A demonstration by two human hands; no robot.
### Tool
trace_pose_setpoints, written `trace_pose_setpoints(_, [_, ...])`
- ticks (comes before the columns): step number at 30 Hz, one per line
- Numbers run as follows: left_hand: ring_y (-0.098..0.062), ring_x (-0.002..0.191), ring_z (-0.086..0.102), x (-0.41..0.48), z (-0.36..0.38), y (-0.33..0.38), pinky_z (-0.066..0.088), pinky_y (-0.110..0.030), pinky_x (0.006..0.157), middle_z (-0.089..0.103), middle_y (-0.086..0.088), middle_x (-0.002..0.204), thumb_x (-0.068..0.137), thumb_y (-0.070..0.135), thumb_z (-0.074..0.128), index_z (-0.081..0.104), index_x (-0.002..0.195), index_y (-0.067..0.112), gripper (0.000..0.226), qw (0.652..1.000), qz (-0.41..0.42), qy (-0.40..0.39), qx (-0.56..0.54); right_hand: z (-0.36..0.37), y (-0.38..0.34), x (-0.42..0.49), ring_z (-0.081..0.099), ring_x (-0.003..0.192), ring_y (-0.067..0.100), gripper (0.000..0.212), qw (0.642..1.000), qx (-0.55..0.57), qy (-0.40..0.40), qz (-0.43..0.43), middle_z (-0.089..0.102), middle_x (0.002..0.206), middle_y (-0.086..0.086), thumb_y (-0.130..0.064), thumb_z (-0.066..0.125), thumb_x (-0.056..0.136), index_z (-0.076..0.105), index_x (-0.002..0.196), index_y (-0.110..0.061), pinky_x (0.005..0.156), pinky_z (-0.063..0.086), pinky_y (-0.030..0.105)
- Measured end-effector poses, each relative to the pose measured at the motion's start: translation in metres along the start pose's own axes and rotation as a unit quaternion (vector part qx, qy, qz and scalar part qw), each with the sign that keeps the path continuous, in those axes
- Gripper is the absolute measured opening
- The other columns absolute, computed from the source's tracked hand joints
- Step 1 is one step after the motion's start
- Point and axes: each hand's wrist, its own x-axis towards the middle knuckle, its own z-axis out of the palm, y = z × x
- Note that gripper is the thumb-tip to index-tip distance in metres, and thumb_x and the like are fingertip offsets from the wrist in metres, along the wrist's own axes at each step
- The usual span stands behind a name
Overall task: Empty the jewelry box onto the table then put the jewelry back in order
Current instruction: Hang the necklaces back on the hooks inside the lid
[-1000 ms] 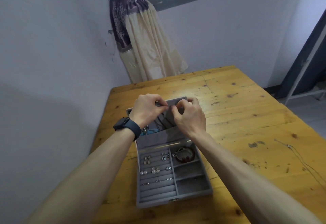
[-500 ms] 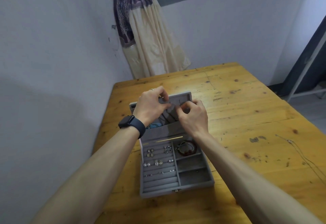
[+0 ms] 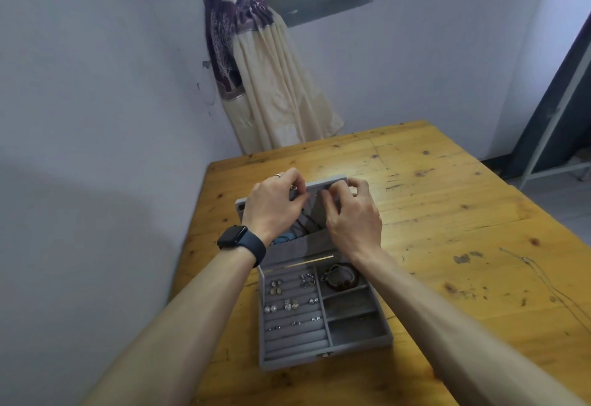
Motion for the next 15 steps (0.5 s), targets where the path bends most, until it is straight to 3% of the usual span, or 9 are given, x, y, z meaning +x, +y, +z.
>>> trace_pose_setpoints(15, [-0.017, 0.074, 0.059, -0.0013, 0.0035, 0.0045, 0.050, -0.035, 0.068, 0.062, 0.010, 0.080, 0.089, 0.024, 0.066, 0.055, 0.088, 0.026, 0.011, 1.000, -0.012, 0.014, 0.011, -0.0033, 0.0024, -0.0024, 0.059, 0.097, 0.030, 0.023, 0.998, -0.057, -0.018, -0.019, 0.051, 0.125, 0.006, -0.037, 0.057, 0.097, 0.063, 0.094, -0.015, 0.075, 0.049, 0.040])
